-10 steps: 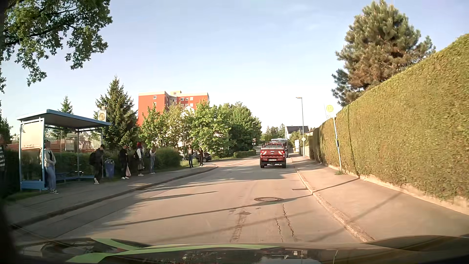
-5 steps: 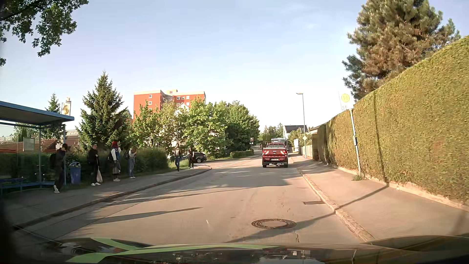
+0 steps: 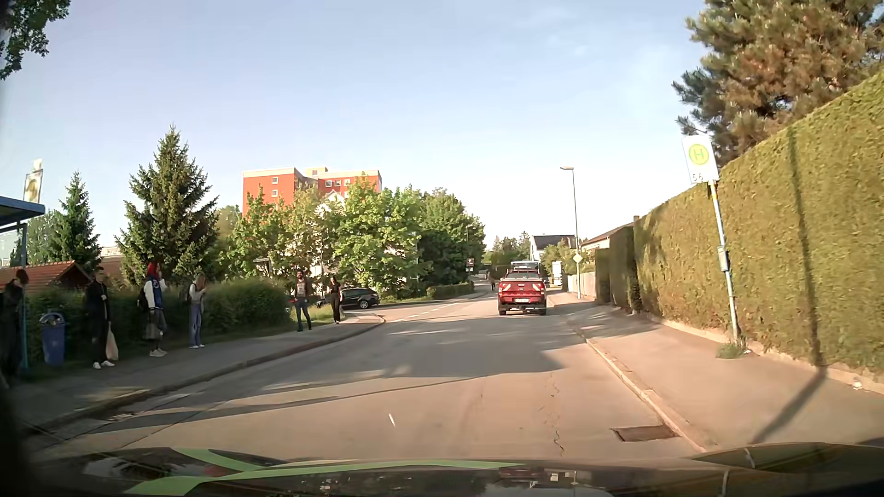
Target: Follow the waypoints while adhering to traffic rules and regulations
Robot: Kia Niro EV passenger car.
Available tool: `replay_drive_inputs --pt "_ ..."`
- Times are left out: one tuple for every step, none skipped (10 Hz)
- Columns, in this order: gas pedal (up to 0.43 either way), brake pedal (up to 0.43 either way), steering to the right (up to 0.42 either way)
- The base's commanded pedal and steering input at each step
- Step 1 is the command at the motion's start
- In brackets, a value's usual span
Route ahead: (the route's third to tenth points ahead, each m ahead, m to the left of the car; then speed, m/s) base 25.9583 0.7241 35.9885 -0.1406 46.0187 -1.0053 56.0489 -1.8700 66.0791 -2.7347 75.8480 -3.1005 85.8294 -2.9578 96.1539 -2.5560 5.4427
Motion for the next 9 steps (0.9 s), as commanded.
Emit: replay_drive_inputs --pt "0.079 0.0 0.019" --pt "0.087 0.0 0.021" --pt "0.087 0.0 0.022" --pt "0.087 0.0 0.023" --pt "0.087 0.0 0.022" --pt "0.087 0.0 0.021" --pt "0.098 0.0 0.019" --pt "0.098 0.0 0.016" --pt "0.098 0.0 0.016"
